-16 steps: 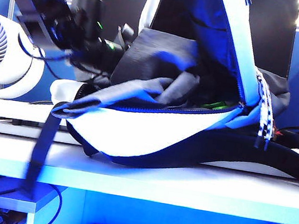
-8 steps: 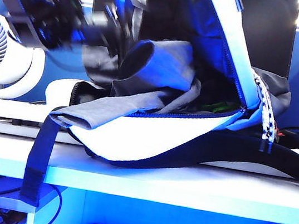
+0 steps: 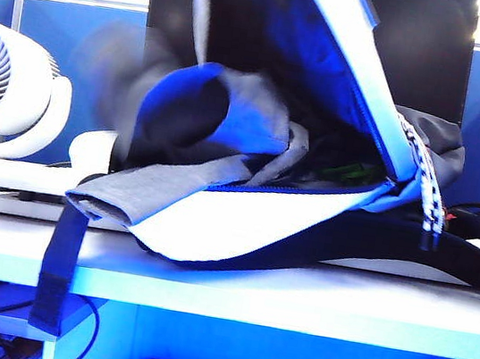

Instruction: Put the gray clothes into the backpack.

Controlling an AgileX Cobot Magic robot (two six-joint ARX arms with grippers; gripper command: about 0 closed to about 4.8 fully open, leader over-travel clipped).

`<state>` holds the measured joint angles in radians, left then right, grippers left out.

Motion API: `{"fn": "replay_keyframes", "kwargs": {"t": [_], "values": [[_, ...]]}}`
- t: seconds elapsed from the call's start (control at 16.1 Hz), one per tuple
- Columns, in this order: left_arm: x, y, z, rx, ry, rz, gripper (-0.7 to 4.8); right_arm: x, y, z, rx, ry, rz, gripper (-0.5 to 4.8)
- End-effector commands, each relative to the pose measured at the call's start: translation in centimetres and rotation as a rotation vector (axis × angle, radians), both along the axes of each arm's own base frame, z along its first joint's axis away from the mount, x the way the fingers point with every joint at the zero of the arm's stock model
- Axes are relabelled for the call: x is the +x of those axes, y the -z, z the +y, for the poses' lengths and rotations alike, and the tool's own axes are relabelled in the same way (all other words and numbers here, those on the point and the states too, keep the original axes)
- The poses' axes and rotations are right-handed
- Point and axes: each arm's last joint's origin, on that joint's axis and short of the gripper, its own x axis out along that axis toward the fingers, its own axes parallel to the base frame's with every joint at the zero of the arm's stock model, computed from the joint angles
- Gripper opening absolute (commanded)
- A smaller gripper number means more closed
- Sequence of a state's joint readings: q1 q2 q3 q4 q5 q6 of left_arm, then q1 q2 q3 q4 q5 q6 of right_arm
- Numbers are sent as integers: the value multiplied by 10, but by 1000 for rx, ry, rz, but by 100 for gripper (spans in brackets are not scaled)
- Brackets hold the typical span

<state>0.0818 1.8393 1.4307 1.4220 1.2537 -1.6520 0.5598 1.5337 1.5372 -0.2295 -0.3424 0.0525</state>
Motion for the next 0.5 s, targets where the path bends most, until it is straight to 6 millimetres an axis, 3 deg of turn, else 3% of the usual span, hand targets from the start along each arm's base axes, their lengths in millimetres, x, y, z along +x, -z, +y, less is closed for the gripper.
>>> {"fn": "replay_keyframes", "kwargs": {"t": [0.06, 0.31, 0.5], "values": [[-22, -24, 20, 35, -45, -91, 479, 3, 4, 9, 64, -162, 59, -6], [-33, -35, 24, 53, -54, -123, 479, 0, 33, 41, 20, -345, 203, -6], [-33, -35, 24, 51, -56, -124, 479, 7, 75, 72, -46, -395, 325, -6]]}}
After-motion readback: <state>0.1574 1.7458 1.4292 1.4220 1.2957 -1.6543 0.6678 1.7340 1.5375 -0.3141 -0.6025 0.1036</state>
